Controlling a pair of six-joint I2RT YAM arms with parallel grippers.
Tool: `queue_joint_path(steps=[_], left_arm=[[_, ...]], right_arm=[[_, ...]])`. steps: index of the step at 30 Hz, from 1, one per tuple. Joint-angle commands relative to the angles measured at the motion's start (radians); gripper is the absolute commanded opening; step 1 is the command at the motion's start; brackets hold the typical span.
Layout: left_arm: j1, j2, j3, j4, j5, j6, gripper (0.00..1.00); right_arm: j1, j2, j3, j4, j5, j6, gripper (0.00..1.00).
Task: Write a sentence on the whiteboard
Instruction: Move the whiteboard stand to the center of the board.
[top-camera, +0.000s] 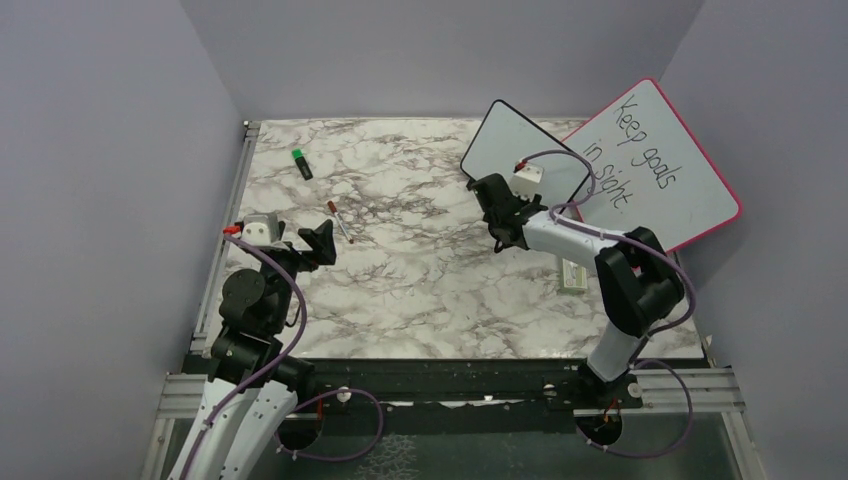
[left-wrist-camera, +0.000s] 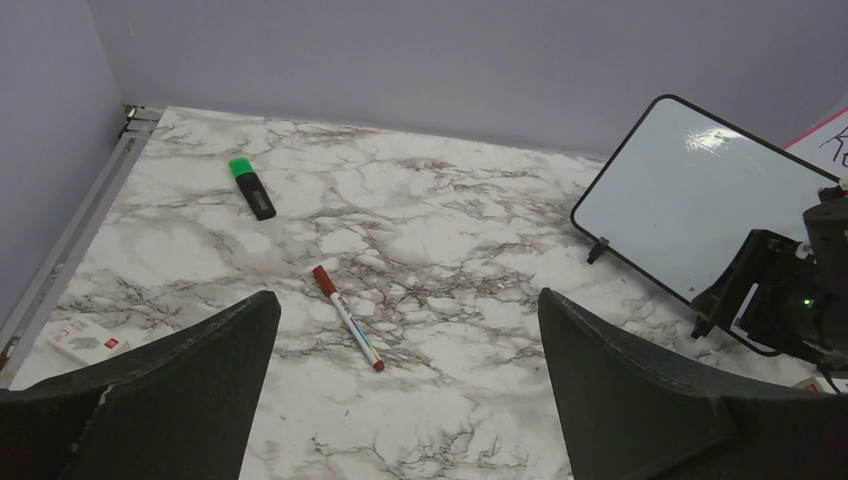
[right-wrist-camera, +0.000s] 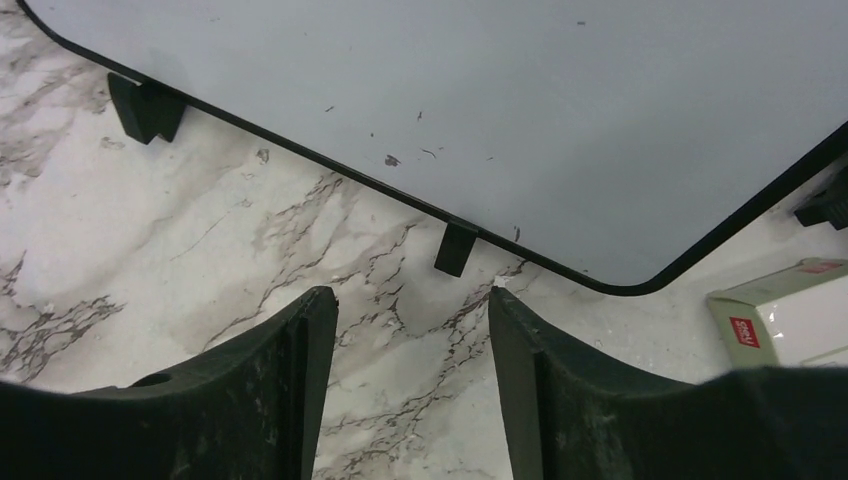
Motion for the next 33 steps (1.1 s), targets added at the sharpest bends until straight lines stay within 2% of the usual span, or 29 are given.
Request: queue_joint_path(steps=[1,10,19,22,25,28,30,33], left_arm=[[-0.016,-0.017,-0.005,0.003,-0.032,0.015,0.99],[-0.030,-0.017,-0.004,-0.001,-0.044,0.015,0.99],[-0.035,-0.015,-0.007,-0.003,-0.049,0.015,0.99],[-0.036,-0.012,-0.007,-0.003,-0.053,0.015,0.99],[-0.036,-0.010,-0.008,-0.002,-0.053,0.015,0.99],[-0.037,-0.009,-0.010,0.000,-0.050,0.015,0.99],[-0.037,-0.009,-0.010,0.000,-0.050,0.015,0.99],[-0.037,-0.007,-0.010,0.000,-0.050,0.015,0.99]], right_arm=[[0.005,0.079,0.051,-0.059,0.089,0.121,0.60],[-0.006,0.178,0.072,-0.056,0.162,0.206,0.48],[-0.024,0.238,0.094,-0.049,0.205,0.227,0.41],[-0.030,0.246,0.092,-0.040,0.213,0.211,0.35],[-0.030,0.241,0.083,-0.019,0.217,0.182,0.29],[-0.030,0.229,0.060,0.012,0.207,0.143,0.17],[-0.030,0.217,0.036,0.044,0.188,0.100,0.04],[-0.030,0.189,-0.004,0.080,0.161,0.061,0.01]])
